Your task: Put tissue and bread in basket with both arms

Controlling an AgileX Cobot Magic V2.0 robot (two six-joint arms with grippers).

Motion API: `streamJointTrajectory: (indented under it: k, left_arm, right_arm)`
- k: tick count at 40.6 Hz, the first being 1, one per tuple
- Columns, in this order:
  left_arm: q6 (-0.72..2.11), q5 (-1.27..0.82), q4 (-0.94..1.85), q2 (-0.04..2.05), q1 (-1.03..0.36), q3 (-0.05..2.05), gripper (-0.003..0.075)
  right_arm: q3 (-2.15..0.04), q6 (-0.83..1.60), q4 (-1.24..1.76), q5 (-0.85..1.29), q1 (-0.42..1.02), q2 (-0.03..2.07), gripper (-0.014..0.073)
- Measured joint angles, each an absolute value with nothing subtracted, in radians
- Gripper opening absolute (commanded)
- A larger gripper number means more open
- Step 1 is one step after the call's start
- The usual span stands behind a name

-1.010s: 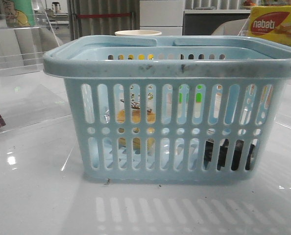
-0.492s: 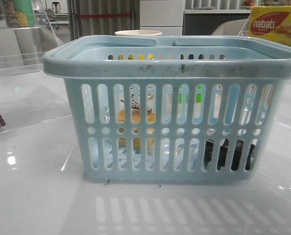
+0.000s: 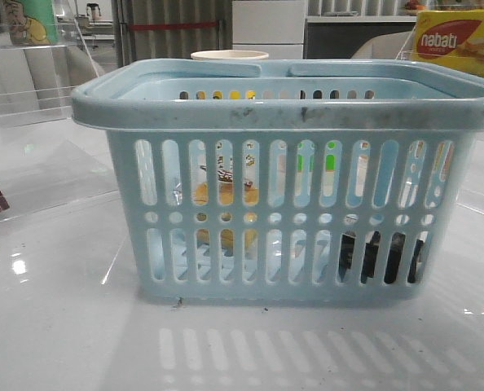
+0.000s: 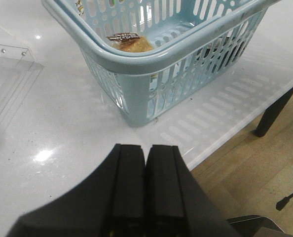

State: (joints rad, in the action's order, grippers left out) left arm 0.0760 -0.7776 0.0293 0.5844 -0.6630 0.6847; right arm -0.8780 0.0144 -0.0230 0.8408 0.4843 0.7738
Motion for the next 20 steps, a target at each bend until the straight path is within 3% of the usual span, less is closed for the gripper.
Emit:
streamJointTrajectory:
  k: [7, 13, 20]
  left_arm:
    - [0.076, -0.767, 0.031, 0.494, -0.632, 0.671, 0.009]
    - [0.076, -0.632, 0.031, 0.353, -0.479, 0.581, 0.009]
    - [0.076, -0.375, 0.031, 0.174, -0.281, 0.334, 0.009]
  right_arm:
    - [-0.878, 0.016, -0.025, 0.841, 0.484, 0.774, 0.0058]
    - [-0.878, 0.015, -0.025, 0.841, 0.484, 0.774, 0.0058]
    - [-0.878, 0.015, -0.025, 0.841, 0.484, 0.774, 0.0058]
